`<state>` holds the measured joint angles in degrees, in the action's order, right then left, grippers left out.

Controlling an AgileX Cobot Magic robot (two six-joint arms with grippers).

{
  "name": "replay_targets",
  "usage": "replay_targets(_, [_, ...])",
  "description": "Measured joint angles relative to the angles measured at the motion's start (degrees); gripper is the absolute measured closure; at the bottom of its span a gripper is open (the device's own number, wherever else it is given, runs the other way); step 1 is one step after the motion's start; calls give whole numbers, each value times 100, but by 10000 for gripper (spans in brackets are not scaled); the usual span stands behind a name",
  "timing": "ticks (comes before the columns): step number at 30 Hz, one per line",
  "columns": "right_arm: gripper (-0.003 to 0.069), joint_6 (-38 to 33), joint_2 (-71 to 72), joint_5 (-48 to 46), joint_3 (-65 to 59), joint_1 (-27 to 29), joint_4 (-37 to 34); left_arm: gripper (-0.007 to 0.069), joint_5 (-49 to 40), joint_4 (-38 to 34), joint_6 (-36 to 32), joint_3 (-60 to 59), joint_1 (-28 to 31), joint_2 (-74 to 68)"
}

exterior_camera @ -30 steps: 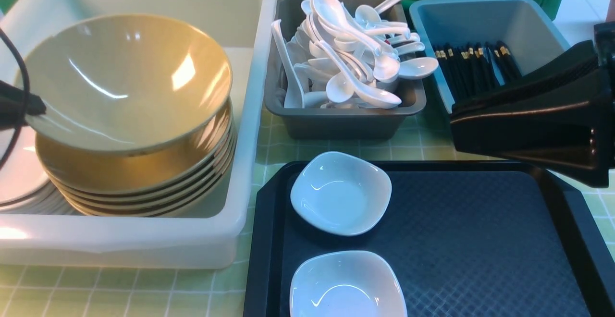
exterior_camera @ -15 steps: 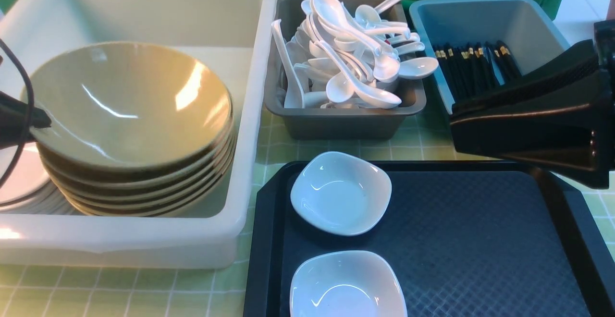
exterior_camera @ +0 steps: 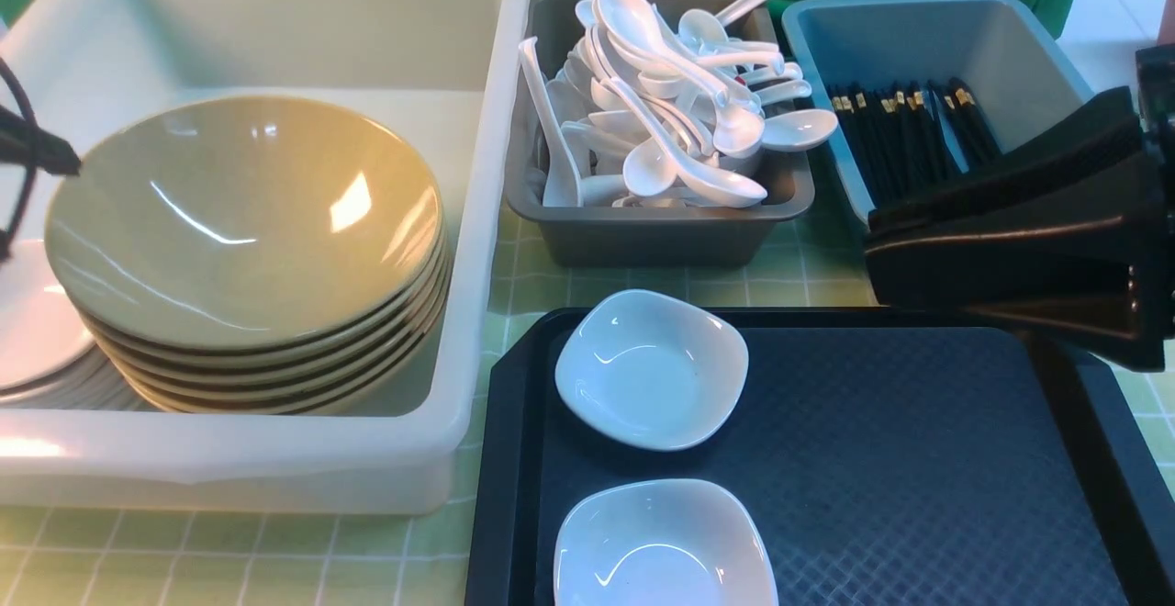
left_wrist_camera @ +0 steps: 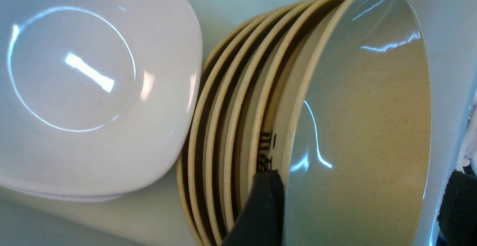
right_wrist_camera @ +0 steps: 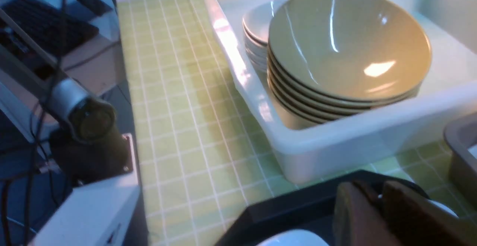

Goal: On green table put chopsticks spoon bowls plates into blue grey white boxes.
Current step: 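Place the tan bowl onto the bowl stack in the left bin with the left gripper, then reach for and grasp the small white dish on the black tray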

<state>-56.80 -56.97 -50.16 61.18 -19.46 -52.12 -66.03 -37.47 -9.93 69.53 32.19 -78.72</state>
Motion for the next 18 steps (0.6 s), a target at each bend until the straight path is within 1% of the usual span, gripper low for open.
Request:
replay_targets(3, [558,48,0,10,0,0,204,64,-277,137,194,355,-61,38])
replay_targets(4, [557,194,0,55,0,0,293,64,-296,143,195,393,-177,82])
replay_targets(5, [555,540,0,184,-21,0,455,64,-302,164,179,399,-423,169])
replay_targets(7, [548,1283,-23,491,-91,0,851,64,-328,216,19,354,-1095,357])
replay_targets(9, [538,2032,-119,735,-195,0,1330,64,-292,297,-186,200,-1967,577])
replay_targets(10, [532,2321,-166,788,-249,0,1468,64,-260,330,-241,135,-2150,640])
replay_targets(11, [522,2738,-282,832,-320,0,1697,64,-182,435,-322,-6,-2780,758])
replay_targets(12, [510,2994,-401,853,-401,0,1830,64,-106,533,-362,-131,-3206,839])
replay_targets(13, [508,3050,-427,854,-418,0,1846,64,-89,549,-371,-155,-3289,855])
replay_targets(14, [487,3472,-629,907,-549,0,1940,64,49,709,-399,-331,-3816,929])
replay_targets(15, [468,3658,-794,928,-608,0,1954,64,158,799,-405,-447,-4146,950])
replay_targets(16, [450,3863,-935,967,-668,0,1954,64,270,853,-410,-531,-4379,966])
replay_targets(17, [416,4023,-1162,1031,-721,0,1922,64,406,910,-410,-658,-4687,973])
replay_targets(18, [411,4042,-1201,1045,-729,0,1922,64,430,916,-410,-673,-4779,973])
